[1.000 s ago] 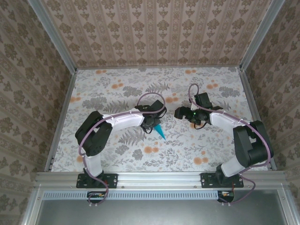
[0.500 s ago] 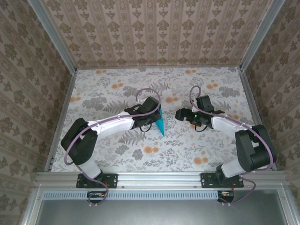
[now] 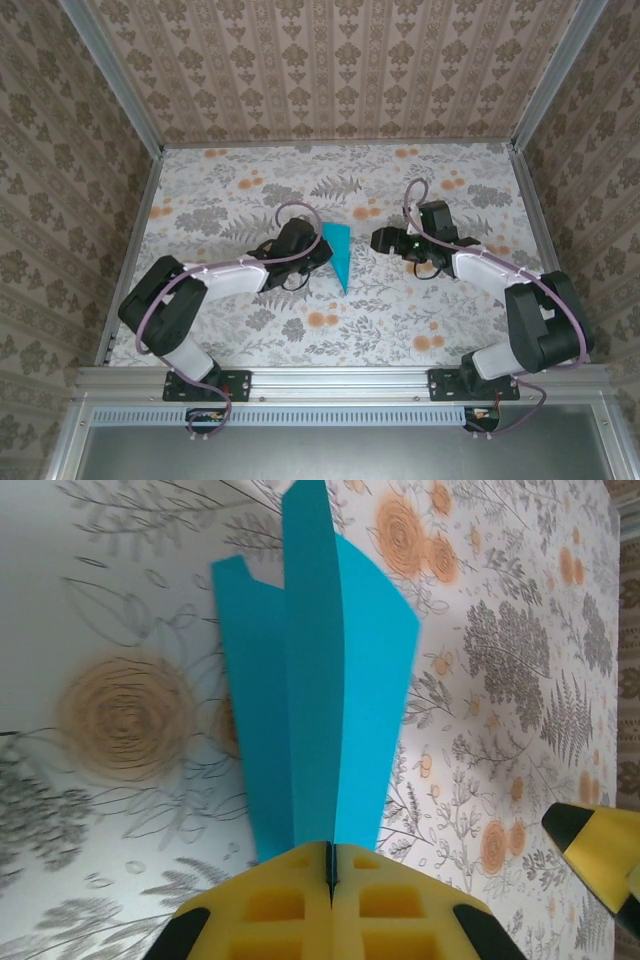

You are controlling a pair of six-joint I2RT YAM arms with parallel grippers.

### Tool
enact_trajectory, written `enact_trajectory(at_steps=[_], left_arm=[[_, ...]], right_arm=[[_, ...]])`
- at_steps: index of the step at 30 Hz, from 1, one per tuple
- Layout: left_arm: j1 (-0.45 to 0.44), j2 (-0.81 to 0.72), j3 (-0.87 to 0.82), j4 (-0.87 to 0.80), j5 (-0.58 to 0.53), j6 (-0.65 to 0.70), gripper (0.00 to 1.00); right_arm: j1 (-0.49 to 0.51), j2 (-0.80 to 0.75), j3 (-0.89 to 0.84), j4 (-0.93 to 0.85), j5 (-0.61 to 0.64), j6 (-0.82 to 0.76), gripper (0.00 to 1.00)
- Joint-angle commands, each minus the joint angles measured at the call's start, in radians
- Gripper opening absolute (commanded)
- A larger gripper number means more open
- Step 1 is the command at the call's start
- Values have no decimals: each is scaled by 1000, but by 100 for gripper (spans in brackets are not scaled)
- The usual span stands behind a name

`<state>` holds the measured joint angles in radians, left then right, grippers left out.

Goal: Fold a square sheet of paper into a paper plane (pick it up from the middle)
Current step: Turn over a paper plane at the center of the table.

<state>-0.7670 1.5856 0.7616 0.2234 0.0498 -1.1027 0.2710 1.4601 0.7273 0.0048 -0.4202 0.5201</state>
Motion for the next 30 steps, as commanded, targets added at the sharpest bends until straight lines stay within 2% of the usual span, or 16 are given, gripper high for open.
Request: enact_trajectory(at_steps=[1, 7, 15, 20, 25, 30], left_arm=[[18, -67, -60, -38, -67, -14, 0], [28, -136, -137, -82, -123, -49, 0], [31, -182, -180, -154, -180, -103, 0], [32, -187, -199, -161, -184, -125, 0], [32, -193, -208, -152, -182, -125, 0], [32, -192, -203, -157, -179, -115, 0]], right_arm=[[47, 43, 39, 5, -46, -22, 87], [151, 104, 101, -32, -19, -25, 81], [334, 192, 227, -127, 82, -6, 64], [413, 290, 311, -176, 89, 11, 57], [443, 350, 366, -237, 141, 21, 58], [448, 335, 369, -262, 228, 14, 69]])
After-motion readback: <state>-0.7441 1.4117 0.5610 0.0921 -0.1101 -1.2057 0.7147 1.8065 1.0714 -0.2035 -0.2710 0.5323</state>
